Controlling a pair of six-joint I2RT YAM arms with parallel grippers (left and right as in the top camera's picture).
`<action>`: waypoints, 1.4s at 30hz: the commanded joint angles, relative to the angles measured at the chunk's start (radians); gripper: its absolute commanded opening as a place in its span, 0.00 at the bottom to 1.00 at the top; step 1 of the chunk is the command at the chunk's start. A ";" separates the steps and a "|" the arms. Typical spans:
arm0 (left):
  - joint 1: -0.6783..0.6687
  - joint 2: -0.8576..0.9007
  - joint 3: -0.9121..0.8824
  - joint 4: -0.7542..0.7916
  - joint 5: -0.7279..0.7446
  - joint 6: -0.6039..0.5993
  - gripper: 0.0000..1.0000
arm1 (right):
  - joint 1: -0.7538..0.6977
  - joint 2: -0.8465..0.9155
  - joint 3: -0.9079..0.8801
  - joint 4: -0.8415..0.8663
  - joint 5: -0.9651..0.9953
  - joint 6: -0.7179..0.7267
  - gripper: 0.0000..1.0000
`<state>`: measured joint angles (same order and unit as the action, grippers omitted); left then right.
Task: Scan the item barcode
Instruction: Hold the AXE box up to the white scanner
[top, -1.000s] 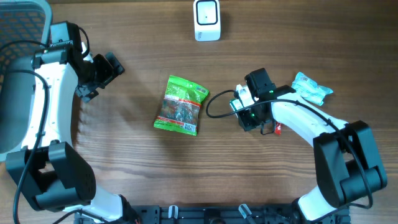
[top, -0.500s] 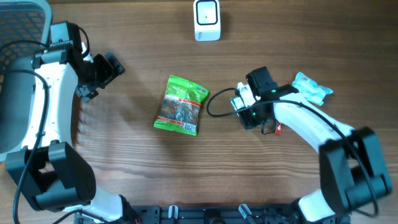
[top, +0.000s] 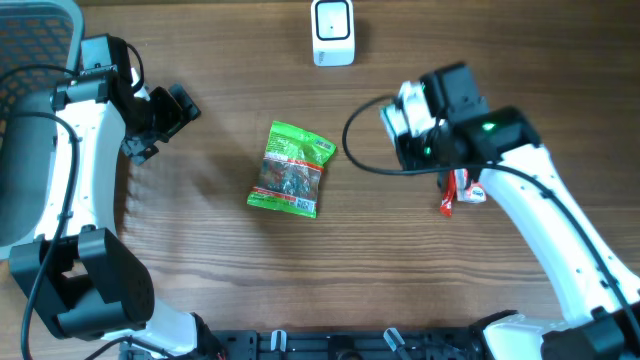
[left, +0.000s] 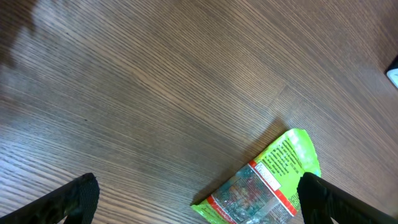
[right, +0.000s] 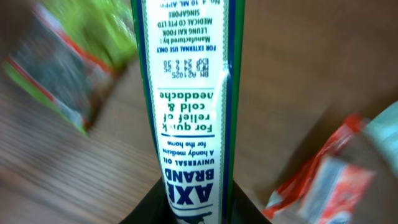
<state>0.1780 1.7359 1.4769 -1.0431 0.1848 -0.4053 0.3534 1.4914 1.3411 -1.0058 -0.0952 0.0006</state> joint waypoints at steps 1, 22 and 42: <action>0.002 0.008 -0.003 0.000 0.008 0.008 1.00 | 0.002 -0.004 0.236 -0.110 0.082 0.027 0.24; 0.002 0.008 -0.003 0.000 0.008 0.008 1.00 | 0.177 0.640 0.943 -0.141 0.637 -0.247 0.21; 0.002 0.008 -0.003 0.000 0.008 0.008 1.00 | 0.229 1.061 0.941 0.575 1.076 -0.787 0.09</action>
<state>0.1780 1.7359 1.4761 -1.0435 0.1848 -0.4053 0.5816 2.4870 2.2673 -0.4675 0.9031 -0.6373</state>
